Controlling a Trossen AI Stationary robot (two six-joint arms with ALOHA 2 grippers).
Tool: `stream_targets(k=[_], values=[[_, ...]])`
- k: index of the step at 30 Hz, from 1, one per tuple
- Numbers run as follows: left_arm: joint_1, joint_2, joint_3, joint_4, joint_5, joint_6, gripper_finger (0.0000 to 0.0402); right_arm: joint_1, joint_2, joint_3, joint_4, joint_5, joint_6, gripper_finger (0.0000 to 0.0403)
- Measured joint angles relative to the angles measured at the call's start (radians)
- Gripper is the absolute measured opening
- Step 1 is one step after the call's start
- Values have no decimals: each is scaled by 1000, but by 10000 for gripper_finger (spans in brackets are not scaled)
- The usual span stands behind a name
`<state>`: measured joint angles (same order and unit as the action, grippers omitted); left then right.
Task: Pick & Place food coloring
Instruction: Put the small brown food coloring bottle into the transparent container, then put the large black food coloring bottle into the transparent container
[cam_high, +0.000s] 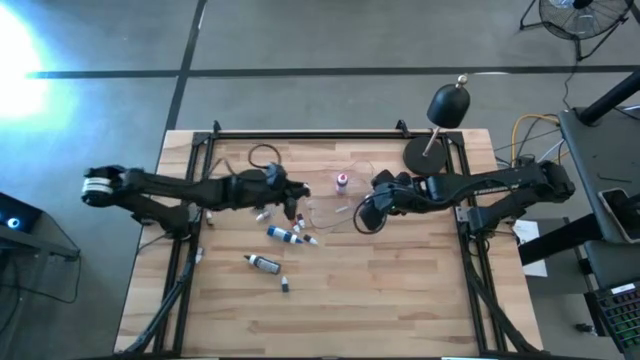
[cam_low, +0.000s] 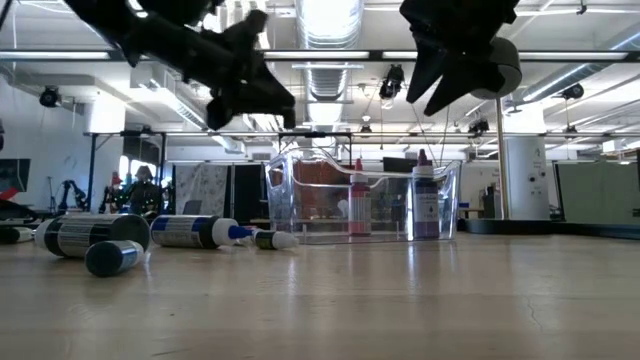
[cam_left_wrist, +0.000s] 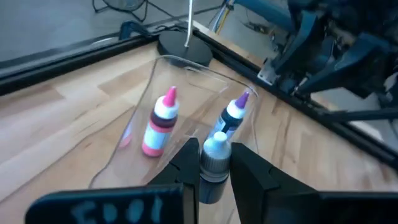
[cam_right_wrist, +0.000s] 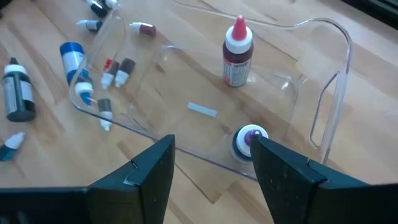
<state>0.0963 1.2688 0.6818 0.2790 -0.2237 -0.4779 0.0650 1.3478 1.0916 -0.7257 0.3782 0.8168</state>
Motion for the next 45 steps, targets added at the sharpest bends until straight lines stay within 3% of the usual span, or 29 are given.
stream_targets(k=[6,11,16,24,27,30,37,41,45], values=[[3,150,88,-22,-26,13,68,7,-7,-1,-1,-1,26,203],[2,167,161,-223,-42,14,116,24,-7,-2,-1,-2,40,203],[-15,83,228,-548,-23,60,153,24,-6,-8,-3,-2,43,203],[-75,-136,245,-1072,168,287,160,24,-6,-17,-2,-7,-28,203],[-97,-188,215,-1179,263,341,161,24,-6,-22,-3,-12,-54,203],[-137,-213,149,-1142,356,377,161,23,-6,-29,-2,-12,-58,203],[-264,-173,-38,-985,364,359,161,23,-6,-51,-3,-14,-15,203],[-349,-143,-59,-946,334,342,161,23,-5,-67,0,-38,11,203],[-421,-116,-62,-915,235,378,161,23,-4,-83,-2,-42,32,203]])
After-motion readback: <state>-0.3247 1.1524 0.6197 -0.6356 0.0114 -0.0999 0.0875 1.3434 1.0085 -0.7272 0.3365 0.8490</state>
